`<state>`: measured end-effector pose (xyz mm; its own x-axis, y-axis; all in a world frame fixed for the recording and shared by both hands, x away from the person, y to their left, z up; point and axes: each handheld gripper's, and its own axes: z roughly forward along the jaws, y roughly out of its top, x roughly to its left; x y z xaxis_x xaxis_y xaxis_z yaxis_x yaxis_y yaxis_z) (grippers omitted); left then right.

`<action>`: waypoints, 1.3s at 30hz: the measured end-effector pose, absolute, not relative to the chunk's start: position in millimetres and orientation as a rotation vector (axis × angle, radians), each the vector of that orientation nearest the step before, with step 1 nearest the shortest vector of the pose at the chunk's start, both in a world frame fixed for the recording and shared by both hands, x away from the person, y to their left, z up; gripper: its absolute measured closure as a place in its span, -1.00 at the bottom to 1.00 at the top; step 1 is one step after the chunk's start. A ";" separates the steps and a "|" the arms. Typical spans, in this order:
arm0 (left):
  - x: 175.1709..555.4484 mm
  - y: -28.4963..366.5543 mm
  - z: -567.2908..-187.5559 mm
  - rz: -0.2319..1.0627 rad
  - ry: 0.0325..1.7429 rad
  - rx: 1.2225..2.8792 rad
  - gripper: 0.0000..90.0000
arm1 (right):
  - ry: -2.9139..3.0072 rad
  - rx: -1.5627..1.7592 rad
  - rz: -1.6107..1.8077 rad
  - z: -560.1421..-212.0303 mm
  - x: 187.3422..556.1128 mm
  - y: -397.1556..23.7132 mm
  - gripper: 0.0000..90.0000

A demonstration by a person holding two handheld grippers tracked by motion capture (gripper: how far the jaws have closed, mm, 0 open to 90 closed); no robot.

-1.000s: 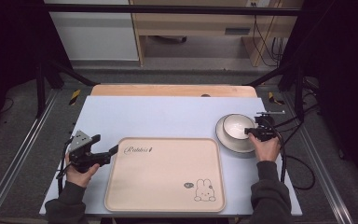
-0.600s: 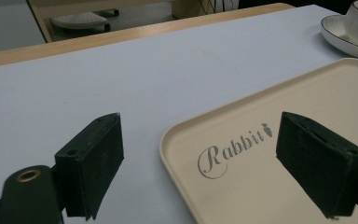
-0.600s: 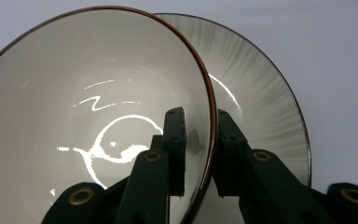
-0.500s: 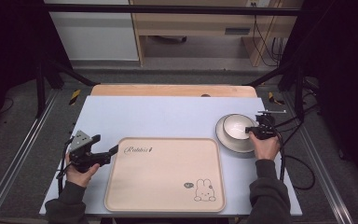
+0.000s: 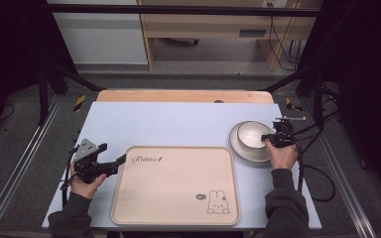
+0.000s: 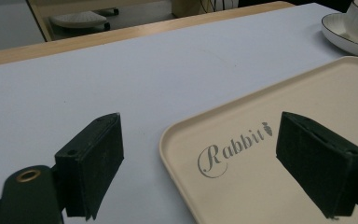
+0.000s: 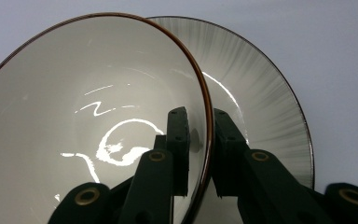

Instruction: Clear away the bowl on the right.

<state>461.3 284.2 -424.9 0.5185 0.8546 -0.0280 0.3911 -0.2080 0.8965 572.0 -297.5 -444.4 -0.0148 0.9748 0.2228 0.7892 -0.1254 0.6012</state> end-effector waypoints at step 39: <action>460.7 285.2 -423.9 0.612 1.039 1.802 -0.67 | 1.804 1.961 0.880 -437.0 568.8 -293.9 0.84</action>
